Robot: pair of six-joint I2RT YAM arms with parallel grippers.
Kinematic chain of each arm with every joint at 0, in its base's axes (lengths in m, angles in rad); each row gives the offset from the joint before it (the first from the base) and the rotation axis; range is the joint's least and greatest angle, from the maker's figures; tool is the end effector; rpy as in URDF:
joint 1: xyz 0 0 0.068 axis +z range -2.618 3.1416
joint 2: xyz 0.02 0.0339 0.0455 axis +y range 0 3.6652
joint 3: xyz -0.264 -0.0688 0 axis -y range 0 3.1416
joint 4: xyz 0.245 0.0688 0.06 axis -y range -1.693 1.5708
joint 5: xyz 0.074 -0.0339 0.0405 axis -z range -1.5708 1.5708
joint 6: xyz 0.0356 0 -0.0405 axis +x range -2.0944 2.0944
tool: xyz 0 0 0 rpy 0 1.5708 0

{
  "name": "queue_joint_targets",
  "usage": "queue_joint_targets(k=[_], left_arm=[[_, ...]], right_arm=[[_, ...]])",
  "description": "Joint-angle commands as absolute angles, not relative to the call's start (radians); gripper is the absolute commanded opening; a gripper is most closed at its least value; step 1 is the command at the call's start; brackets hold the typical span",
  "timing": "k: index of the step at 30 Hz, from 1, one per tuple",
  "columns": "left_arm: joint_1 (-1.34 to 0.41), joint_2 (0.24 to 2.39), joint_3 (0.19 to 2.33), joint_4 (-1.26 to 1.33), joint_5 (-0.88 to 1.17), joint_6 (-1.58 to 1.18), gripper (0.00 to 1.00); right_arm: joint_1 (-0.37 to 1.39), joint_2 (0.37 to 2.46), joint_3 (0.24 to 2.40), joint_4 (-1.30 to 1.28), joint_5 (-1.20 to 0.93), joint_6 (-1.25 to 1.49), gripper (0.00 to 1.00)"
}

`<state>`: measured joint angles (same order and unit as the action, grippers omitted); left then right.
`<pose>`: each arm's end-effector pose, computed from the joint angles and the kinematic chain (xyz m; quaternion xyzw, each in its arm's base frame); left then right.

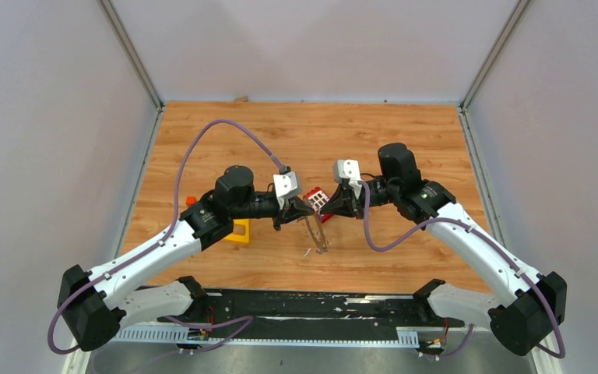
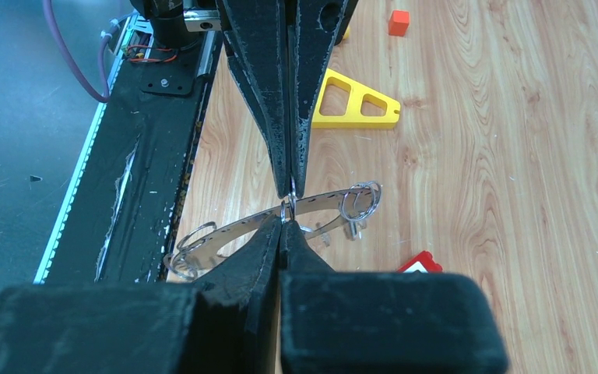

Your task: Put the keys on the keyring

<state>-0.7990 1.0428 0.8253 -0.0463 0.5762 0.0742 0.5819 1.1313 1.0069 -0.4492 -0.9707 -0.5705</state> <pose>0.1531 -0.1851 0.3202 0.4784 0.6168 -0.4176 0.4651 0.1821 0.1549 0.3305 -0.6103 0.5299 0.4121 0.4206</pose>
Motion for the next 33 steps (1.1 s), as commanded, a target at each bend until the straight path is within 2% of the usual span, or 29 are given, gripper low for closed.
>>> queue_joint_targets(k=[1, 33], left_arm=[[-0.806, 1.022, 0.833, 0.026, 0.606, 0.064, 0.0], [-0.805, 1.014, 0.816, 0.018, 0.594, 0.123, 0.0]], right_arm=[[0.591, 1.129, 1.027, -0.439, -0.978, -0.59, 0.0], [0.599, 1.131, 1.041, -0.443, -0.988, -0.58, 0.0]])
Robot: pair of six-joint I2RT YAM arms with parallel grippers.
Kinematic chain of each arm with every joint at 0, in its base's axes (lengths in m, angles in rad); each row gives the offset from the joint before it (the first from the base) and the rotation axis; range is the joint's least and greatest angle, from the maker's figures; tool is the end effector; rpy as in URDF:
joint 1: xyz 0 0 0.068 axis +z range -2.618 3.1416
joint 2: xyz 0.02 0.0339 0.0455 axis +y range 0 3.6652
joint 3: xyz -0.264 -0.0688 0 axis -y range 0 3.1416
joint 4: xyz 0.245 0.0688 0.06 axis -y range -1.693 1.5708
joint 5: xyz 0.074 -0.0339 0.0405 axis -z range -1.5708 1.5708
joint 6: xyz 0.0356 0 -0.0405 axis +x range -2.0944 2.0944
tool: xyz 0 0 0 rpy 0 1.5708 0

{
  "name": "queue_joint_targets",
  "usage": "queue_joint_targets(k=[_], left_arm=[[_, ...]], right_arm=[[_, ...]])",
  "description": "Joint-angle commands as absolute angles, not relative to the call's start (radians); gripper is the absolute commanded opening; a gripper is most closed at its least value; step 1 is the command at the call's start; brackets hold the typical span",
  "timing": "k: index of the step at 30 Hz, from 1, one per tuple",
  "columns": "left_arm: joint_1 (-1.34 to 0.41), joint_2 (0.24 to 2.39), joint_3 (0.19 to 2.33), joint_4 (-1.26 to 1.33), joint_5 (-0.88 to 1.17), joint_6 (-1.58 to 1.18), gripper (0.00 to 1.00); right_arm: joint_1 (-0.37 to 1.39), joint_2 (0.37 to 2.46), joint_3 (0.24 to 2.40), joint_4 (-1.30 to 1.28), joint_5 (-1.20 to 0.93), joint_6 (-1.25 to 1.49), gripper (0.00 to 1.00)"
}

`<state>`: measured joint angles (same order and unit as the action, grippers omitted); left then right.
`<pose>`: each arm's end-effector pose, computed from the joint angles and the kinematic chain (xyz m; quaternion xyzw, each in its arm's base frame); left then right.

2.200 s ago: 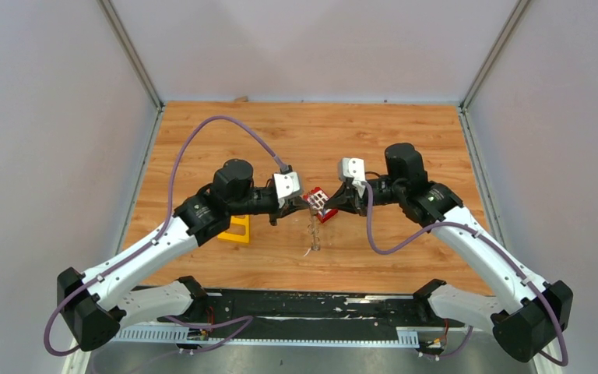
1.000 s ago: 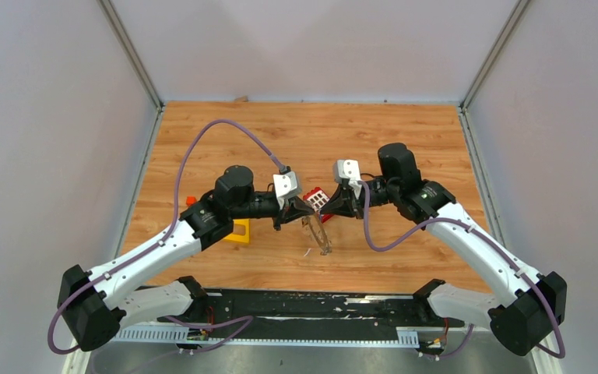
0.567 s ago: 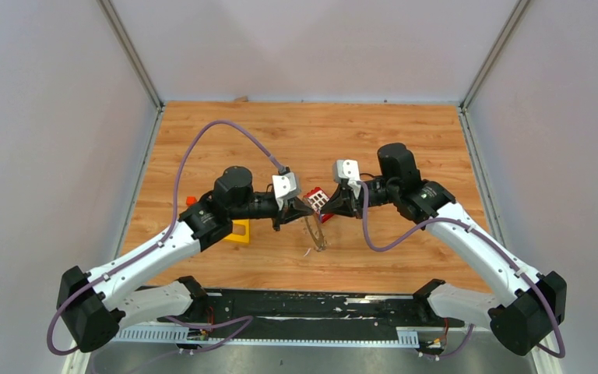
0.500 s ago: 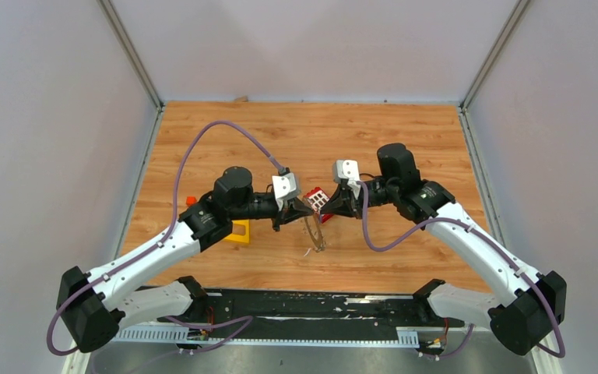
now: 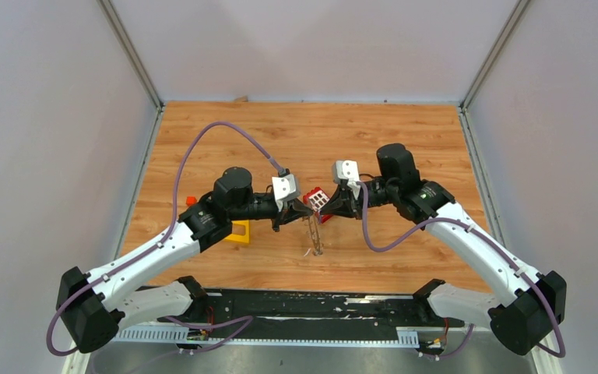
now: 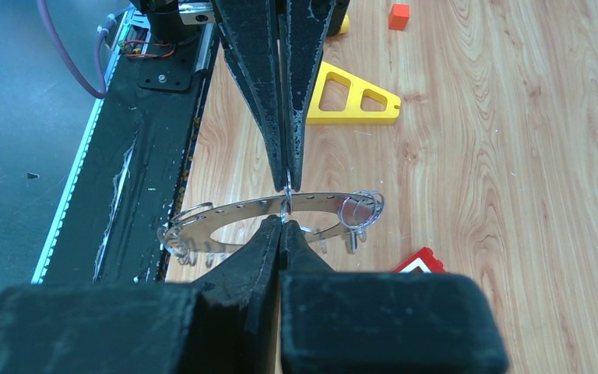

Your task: Put the keys on the keyring

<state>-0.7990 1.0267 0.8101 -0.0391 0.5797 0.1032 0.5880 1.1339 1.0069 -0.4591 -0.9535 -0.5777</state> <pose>0.1506 -0.1827 0.3191 0.4879 0.6065 -0.4123 0.4735 0.1817 0.1560 0.3289 -0.6121 0.5343 0.4065 0.4179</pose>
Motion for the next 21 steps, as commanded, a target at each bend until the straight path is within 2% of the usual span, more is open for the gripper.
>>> queue_joint_targets(k=[1, 21], left_arm=[[-0.805, 1.016, 0.817, 0.018, 0.592, 0.123, 0.0], [-0.805, 1.032, 0.818, 0.018, 0.598, 0.127, 0.0]], right_arm=[[0.601, 1.132, 1.041, -0.443, -0.987, -0.579, 0.0], [0.621, 1.136, 1.065, -0.432, -0.945, -0.557, 0.0]])
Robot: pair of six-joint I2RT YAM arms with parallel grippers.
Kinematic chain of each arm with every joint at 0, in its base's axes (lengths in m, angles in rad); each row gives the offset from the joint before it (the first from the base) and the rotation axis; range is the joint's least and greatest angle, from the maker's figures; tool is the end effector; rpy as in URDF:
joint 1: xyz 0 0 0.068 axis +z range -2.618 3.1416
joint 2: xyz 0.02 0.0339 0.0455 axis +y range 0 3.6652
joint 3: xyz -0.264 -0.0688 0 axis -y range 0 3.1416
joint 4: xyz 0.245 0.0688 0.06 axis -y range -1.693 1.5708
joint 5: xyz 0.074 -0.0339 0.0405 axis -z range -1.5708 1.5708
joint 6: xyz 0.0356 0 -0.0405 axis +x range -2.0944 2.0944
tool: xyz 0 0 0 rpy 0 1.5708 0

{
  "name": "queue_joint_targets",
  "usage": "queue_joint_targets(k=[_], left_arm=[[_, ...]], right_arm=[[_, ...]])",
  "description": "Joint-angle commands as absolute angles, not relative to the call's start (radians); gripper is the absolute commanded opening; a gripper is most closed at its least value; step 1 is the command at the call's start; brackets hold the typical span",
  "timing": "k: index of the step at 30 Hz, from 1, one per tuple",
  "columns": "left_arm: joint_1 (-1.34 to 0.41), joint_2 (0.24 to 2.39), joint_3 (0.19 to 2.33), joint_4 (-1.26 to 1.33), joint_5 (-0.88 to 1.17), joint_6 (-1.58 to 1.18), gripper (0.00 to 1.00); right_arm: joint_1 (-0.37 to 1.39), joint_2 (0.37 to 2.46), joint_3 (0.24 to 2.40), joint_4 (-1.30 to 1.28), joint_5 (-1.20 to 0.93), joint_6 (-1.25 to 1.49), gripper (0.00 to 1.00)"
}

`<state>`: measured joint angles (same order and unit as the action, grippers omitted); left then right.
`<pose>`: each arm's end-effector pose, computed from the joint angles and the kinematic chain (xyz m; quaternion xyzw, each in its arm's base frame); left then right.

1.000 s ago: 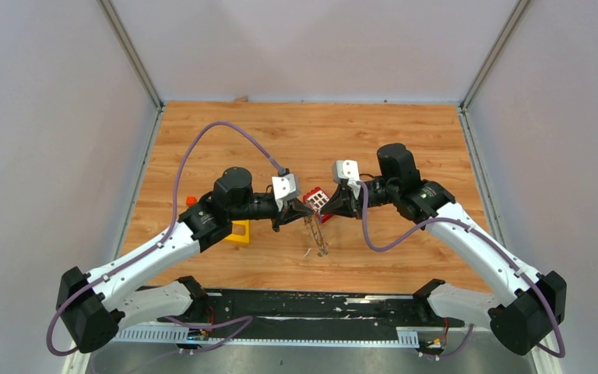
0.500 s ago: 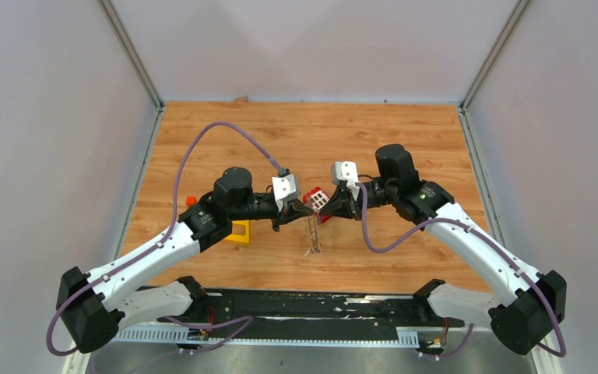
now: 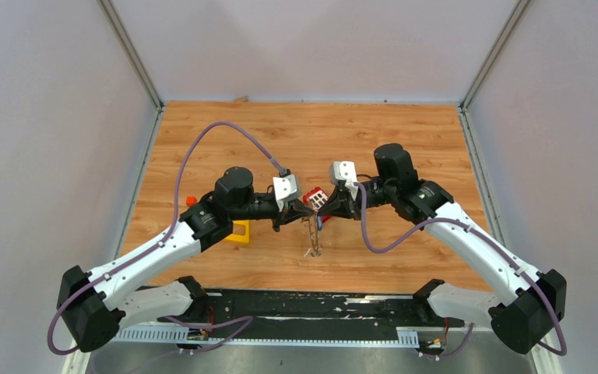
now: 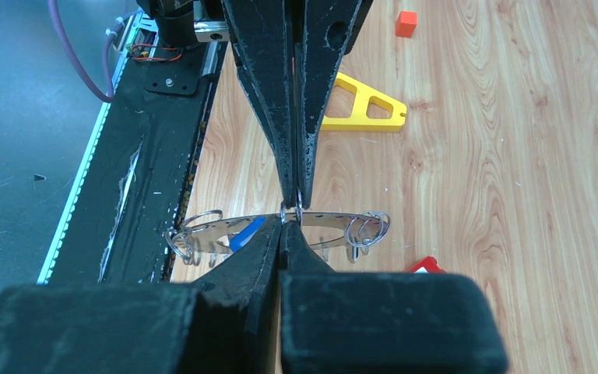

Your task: Put the keys on the keyring

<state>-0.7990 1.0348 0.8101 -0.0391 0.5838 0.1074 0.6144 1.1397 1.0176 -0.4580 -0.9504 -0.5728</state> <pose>0.1516 -0.1839 0.3173 0.4902 0.6070 -0.4123 0.4703 0.1789 0.1617 0.3312 -0.6179 0.5268 0.4112 0.4142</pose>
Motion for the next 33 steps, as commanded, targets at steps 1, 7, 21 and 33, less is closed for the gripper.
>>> queue_joint_targets(k=[1, 7, 21, 33], left_arm=[[-0.805, 1.032, 0.818, 0.017, 0.598, 0.128, 0.0], [-0.805, 1.03, 0.819, 0.014, 0.597, 0.133, 0.0], [-0.805, 1.02, 0.813, 0.005, 0.583, 0.166, 0.0], [-0.805, 1.03, 0.818, -0.027, 0.545, 0.201, 0.0]], right_arm=[[0.62, 1.136, 1.065, -0.43, -0.939, -0.554, 0.0], [0.62, 1.142, 1.067, -0.425, -0.909, -0.543, 0.0], [0.62, 1.14, 1.072, -0.43, -0.85, -0.541, 0.0], [0.62, 1.137, 1.09, -0.452, -0.904, -0.557, 0.0]])
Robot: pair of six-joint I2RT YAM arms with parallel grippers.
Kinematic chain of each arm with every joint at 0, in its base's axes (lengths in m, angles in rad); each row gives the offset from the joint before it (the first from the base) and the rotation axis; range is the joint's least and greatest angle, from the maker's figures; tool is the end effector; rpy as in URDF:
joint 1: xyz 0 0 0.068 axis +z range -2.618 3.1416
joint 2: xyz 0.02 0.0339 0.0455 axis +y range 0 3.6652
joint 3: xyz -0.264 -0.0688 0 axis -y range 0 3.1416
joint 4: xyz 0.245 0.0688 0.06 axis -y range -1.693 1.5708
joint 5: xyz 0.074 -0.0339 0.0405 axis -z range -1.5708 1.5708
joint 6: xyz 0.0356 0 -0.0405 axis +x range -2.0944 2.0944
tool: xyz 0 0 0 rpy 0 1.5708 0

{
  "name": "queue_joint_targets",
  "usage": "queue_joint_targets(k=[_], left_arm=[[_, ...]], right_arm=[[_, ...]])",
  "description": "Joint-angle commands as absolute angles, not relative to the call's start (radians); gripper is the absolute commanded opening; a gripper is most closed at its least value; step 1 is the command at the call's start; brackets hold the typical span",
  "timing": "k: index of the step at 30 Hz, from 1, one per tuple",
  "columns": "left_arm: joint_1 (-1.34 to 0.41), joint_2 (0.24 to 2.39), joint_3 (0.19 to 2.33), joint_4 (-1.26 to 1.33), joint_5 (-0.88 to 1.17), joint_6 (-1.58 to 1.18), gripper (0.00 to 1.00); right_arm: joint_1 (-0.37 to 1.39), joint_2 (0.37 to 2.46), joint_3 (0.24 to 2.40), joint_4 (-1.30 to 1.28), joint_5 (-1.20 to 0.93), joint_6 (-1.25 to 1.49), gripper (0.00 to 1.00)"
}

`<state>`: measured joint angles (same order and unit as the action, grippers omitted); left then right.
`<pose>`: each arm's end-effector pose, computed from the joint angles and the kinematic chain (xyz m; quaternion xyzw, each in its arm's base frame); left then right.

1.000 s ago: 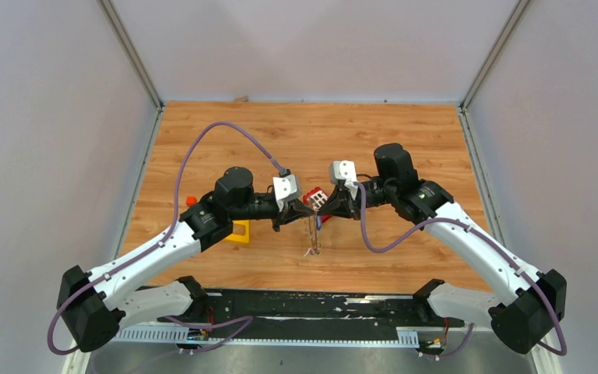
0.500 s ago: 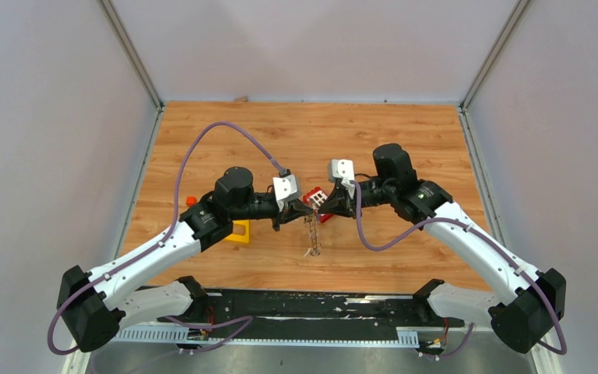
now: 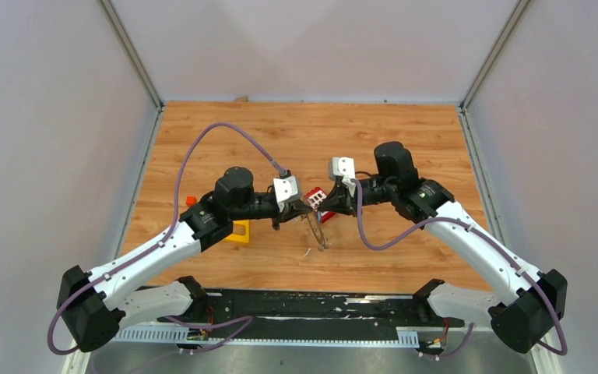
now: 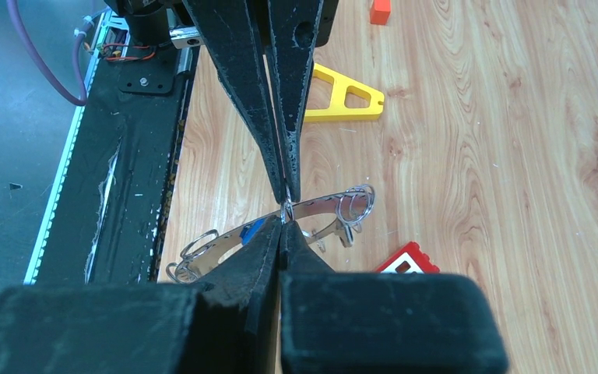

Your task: Put the keys on the keyring

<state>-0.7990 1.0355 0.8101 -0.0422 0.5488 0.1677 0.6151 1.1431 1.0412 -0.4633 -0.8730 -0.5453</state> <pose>0.1528 -0.1837 0.3167 0.5012 0.6013 -0.3860 0.4880 0.1820 0.1620 0.3366 -0.6057 0.5525 0.3855 0.4235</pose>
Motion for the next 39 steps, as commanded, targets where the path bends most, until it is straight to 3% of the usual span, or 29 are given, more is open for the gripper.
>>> queue_joint_targets(k=[1, 39], left_arm=[[-0.805, 1.03, 0.818, -0.028, 0.542, 0.203, 0.0], [-0.805, 1.012, 0.807, -0.027, 0.487, 0.239, 0.0]], right_arm=[[0.621, 1.136, 1.091, -0.452, -0.903, -0.557, 0.0], [0.622, 1.171, 1.118, -0.516, -0.931, -0.583, 0.0]])
